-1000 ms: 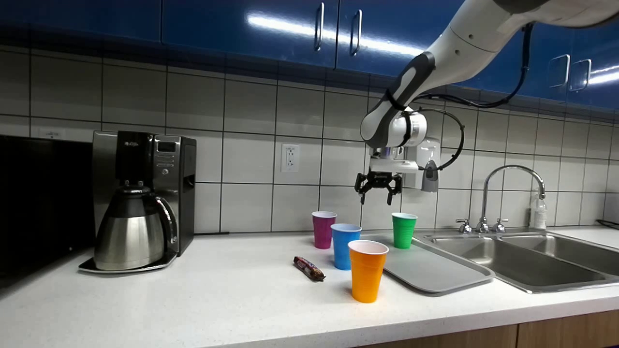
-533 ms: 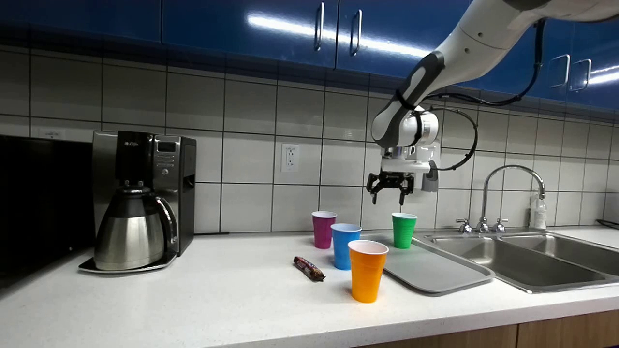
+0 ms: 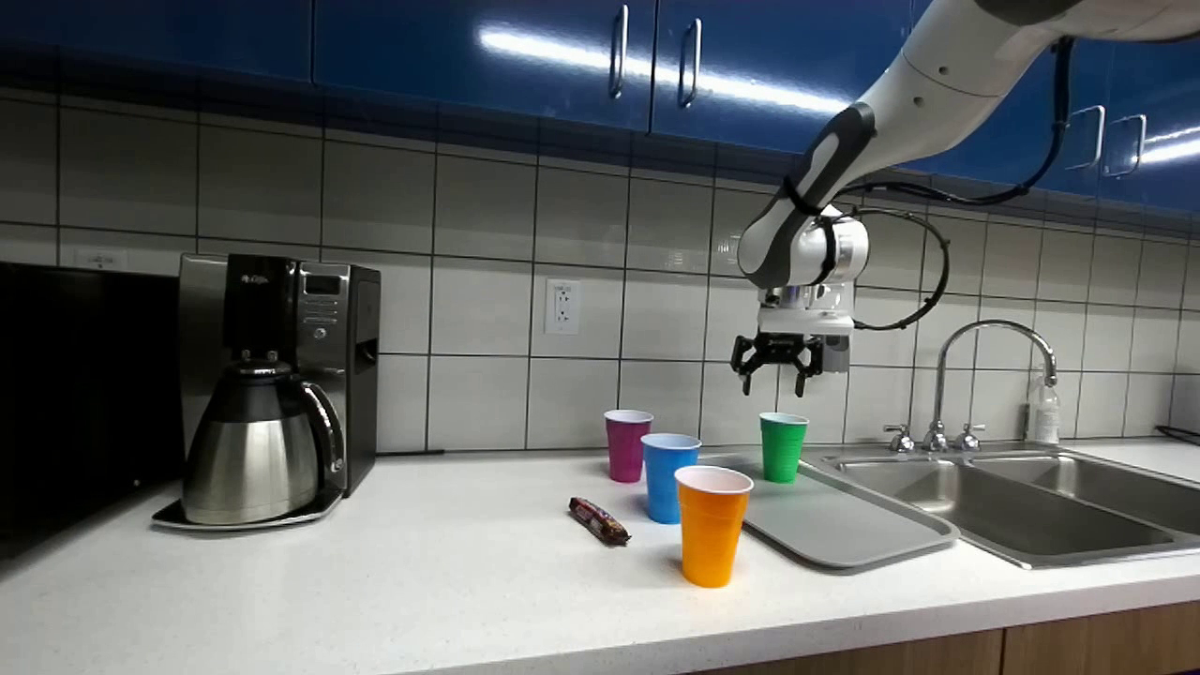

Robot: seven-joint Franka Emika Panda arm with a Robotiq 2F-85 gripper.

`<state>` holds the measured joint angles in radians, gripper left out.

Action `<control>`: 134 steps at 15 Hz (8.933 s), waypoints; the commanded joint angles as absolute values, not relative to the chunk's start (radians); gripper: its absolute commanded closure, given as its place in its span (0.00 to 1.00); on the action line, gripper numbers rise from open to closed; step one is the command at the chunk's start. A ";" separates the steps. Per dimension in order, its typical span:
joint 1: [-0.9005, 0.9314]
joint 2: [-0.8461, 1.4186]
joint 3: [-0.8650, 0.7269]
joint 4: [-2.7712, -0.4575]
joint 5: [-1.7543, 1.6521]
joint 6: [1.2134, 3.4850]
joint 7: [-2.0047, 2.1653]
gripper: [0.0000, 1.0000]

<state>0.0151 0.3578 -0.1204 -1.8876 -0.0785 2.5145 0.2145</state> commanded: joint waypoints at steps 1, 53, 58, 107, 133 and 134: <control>-0.003 0.366 -0.121 -1.882 -0.084 2.550 0.202 0.00; 0.000 0.687 -0.148 -1.581 -0.066 2.652 0.207 0.99; 0.005 0.649 -0.153 -1.610 -0.071 2.662 0.210 0.99; -0.037 0.083 -0.127 -2.230 -0.055 2.678 0.071 0.99; -0.076 -0.082 -0.136 -2.409 0.077 2.617 -0.271 0.99; -0.075 -0.092 -0.137 -2.419 0.076 2.614 -0.277 0.99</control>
